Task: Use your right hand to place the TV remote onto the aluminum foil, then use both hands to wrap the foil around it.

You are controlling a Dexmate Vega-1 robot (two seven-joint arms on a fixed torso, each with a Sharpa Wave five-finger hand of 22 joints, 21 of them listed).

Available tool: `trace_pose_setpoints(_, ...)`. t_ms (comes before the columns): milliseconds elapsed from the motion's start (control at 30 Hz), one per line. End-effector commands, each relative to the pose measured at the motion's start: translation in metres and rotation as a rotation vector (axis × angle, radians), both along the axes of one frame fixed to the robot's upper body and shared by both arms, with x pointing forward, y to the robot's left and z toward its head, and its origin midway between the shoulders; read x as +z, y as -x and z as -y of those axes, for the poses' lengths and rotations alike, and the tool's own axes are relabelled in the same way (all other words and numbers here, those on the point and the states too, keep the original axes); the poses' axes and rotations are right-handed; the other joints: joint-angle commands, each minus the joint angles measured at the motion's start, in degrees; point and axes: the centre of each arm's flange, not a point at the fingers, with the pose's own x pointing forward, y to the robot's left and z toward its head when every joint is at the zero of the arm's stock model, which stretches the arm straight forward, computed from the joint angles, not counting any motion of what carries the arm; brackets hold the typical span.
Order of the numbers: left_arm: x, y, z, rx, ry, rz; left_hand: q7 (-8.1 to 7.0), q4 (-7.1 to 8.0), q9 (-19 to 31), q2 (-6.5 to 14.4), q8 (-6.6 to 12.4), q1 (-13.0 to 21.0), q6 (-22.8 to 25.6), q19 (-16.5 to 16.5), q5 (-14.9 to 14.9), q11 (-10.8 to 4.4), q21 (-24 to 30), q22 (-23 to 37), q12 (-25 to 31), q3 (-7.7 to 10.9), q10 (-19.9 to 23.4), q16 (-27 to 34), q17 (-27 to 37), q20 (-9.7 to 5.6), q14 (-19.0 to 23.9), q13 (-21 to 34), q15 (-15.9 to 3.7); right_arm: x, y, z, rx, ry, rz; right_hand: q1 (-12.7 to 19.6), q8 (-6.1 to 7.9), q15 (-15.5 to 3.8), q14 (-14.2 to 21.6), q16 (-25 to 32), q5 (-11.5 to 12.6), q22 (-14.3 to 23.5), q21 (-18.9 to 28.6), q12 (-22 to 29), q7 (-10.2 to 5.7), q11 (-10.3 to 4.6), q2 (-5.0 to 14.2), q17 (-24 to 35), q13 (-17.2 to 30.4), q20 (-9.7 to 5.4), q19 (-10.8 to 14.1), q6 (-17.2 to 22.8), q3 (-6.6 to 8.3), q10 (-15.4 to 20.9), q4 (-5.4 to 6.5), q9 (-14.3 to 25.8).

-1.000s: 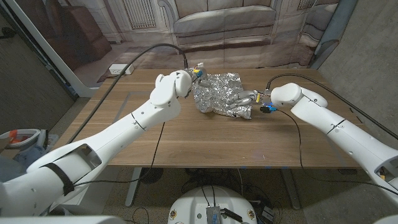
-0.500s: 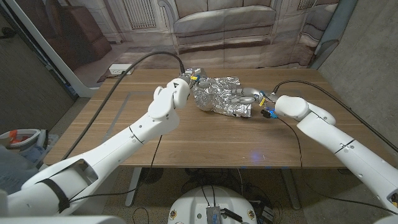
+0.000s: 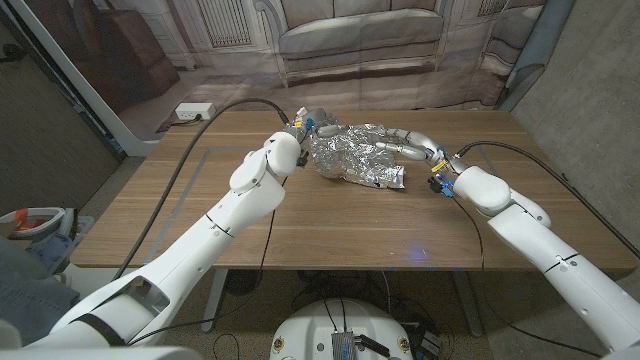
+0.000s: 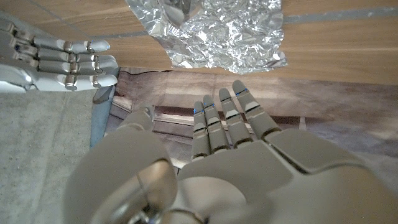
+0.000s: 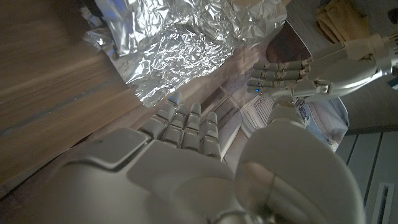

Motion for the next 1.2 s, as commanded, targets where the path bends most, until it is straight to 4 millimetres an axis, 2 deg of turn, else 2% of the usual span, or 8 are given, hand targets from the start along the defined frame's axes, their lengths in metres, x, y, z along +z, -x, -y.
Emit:
trace_pose_setpoints(33,-0.013,-0.023,-0.018,-0.203,0.252,-0.13,0.74,1.12,-0.04,-0.31,-0.23,-2.41,-3.8,-3.0,0.59,0.66,-1.07,-0.03,-0.52,-1.36,-3.17,-0.53,0.17,0.03,-2.91,-0.12,1.04,0.002,0.004,0.032,0.127,-0.288,0.124,-2.84,0.56,0.31,1.1,0.23,-0.29,0.14,0.04,0.51,0.28,0.33,1.12,0.33,-0.04,0.52,0.74,1.34,-0.09,1.49,1.89,0.14)
trace_pose_setpoints(233,-0.012,-0.026,-0.035,-0.253,0.296,-0.156,1.11,1.61,-0.13,-0.6,-0.04,-3.57,-5.11,-5.0,0.7,1.32,-1.75,-0.09,-0.67,-2.14,-5.28,-0.74,0.14,0.3,-5.11,-0.26,1.67,0.002,0.001,0.036,0.151,-0.368,0.1,-4.38,0.51,0.71,1.26,0.11,-0.59,0.17,-0.15,0.42,0.41,0.65,1.63,0.39,-0.05,0.96,0.67,1.68,-0.41,1.6,2.73,0.13)
trace_pose_setpoints(367,-0.012,-0.025,-0.047,-0.303,0.345,-0.149,1.13,1.92,-0.2,-0.96,-0.12,-4.4,-6.4,-6.56,0.77,1.59,-2.22,-0.14,-0.68,-2.75,-6.47,-0.76,0.12,0.26,-6.4,-0.34,1.43,0.0,-0.003,0.038,0.183,-0.437,0.076,-5.08,0.47,0.78,1.31,0.03,-0.73,0.18,-0.22,0.44,0.56,0.77,1.8,0.41,-0.06,1.01,0.71,1.81,-0.57,1.82,3.08,0.11)
trace_pose_setpoints(700,-0.008,-0.021,-0.079,-0.372,0.45,-0.117,0.98,3.5,-0.42,-3.03,-0.21,-8.8,-11.59,-12.61,1.27,1.76,-3.16,-0.27,-0.83,-5.99,-12.67,-0.91,0.09,0.27,-12.7,-0.65,2.37,-0.006,-0.008,0.053,0.221,-0.545,0.016,-6.98,-0.12,0.68,1.92,-0.01,-1.03,0.19,-0.29,0.41,0.74,0.94,1.93,0.41,-0.1,0.92,1.25,1.03,-1.14,2.31,3.94,0.03)
trace_pose_setpoints(767,-0.009,-0.021,-0.083,-0.381,0.462,-0.126,0.99,3.63,-0.43,-3.15,-0.29,-9.21,-12.32,-13.35,1.33,1.93,-3.25,-0.28,-0.87,-6.27,-13.4,-0.88,0.1,0.22,-13.25,-0.67,2.41,-0.008,-0.01,0.057,0.255,-0.58,0.002,-10.24,0.25,-0.19,4.01,0.28,-1.24,0.2,-0.48,0.68,-0.01,0.46,1.0,0.33,-0.2,0.9,1.91,2.87,-2.6,4.0,5.17,-0.07)
trace_pose_setpoints(833,-0.009,-0.02,-0.087,-0.385,0.471,-0.126,1.0,3.73,-0.44,-3.23,-0.16,-9.53,-12.44,-13.98,1.37,1.89,-3.31,-0.28,-0.8,-6.49,-13.76,-0.8,0.1,0.25,-13.56,-0.69,2.37,-0.009,-0.01,0.06,0.276,-0.598,-0.016,-11.79,0.47,-0.39,5.17,0.37,-1.26,0.19,-0.49,0.9,-0.48,0.45,0.33,0.26,-0.27,0.52,2.6,4.14,-3.39,5.22,5.65,-0.14)
trace_pose_setpoints(933,-0.008,-0.018,-0.093,-0.382,0.471,-0.109,0.83,3.82,-0.45,-3.31,-0.12,-9.84,-12.74,-14.25,1.42,1.94,-3.24,-0.29,-0.74,-6.71,-14.11,-0.83,0.1,0.69,-14.13,-0.71,2.42,-0.011,-0.007,0.061,0.28,-0.613,-0.023,-12.43,0.35,-0.01,4.94,0.15,-1.25,0.2,-0.68,0.59,-0.49,0.6,0.07,0.25,-0.29,0.54,2.35,4.09,-3.71,4.72,5.86,-0.15)
trace_pose_setpoints(1200,-0.013,-0.018,-0.108,-0.411,0.5,-0.101,0.81,3.95,-0.47,-3.42,0.07,-10.34,-13.0,-14.76,1.52,1.99,-3.12,-0.32,-0.56,-7.07,-14.59,-0.68,0.08,0.73,-14.65,-0.74,2.55,-0.014,0.001,0.054,0.27,-0.648,-0.028,-13.95,0.04,0.65,4.4,-0.34,-1.18,0.21,-1.1,0.16,0.09,0.89,-0.19,0.27,-0.29,1.02,1.98,3.98,-4.34,4.26,6.43,-0.18)
